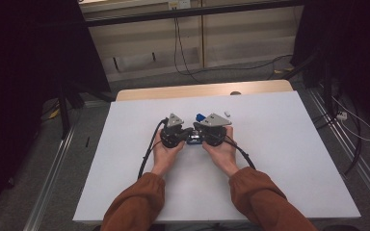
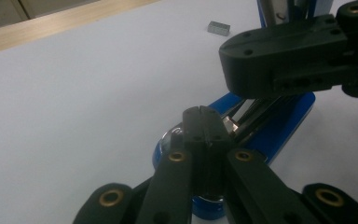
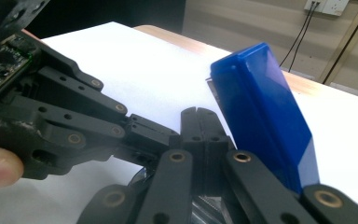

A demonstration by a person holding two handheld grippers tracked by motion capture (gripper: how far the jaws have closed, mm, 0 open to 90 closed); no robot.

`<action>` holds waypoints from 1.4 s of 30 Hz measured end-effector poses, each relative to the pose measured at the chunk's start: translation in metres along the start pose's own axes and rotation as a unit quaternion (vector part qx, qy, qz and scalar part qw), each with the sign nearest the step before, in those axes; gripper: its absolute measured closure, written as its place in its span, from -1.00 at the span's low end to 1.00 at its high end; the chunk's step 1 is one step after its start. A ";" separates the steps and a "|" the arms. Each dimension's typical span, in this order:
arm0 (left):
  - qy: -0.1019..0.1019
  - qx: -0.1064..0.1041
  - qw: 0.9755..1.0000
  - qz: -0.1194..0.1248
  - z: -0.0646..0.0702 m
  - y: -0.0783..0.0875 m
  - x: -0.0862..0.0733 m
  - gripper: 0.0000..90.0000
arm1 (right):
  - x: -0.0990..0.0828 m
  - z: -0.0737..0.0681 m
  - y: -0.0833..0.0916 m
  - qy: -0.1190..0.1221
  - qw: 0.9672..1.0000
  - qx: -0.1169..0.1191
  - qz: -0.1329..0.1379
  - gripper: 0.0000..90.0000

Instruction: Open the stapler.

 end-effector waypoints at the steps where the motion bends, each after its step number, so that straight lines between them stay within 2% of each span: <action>1: 0.001 0.000 1.000 0.001 0.000 0.000 0.000 1.00 | 0.000 0.001 0.001 0.000 1.000 -0.001 -0.001 1.00; 8: 0.001 0.001 1.000 0.002 0.001 0.000 0.000 1.00 | 0.005 0.006 0.007 0.000 1.000 -0.008 -0.001 1.00; 13: 0.002 0.005 1.000 0.000 0.001 0.000 0.000 1.00 | 0.009 0.012 0.012 0.002 1.000 -0.023 0.006 1.00; 19: -0.001 0.005 1.000 0.002 0.000 0.000 0.000 1.00 | 0.010 0.017 0.015 0.001 1.000 -0.025 0.005 1.00; 34: 0.002 0.002 1.000 0.003 0.001 0.000 0.000 1.00 | 0.014 0.028 0.024 -0.020 0.999 -0.027 0.011 1.00; 36: 0.001 0.004 1.000 0.002 0.001 0.000 0.000 1.00 | 0.018 0.031 0.027 -0.023 0.999 -0.029 0.018 1.00; 42: -0.001 0.005 1.000 0.001 0.000 0.000 0.000 1.00 | 0.019 0.041 0.034 -0.027 0.999 -0.035 0.015 1.00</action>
Point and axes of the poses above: each handheld gripper's, and its own axes: y roughly backward along the jaws, x roughly out of its top, z roughly to its right, the point moved 9 cm from there along -y, roughly forward along the jaws, and after that the axes turned 14 degrees about -y, right-handed, at the moved point
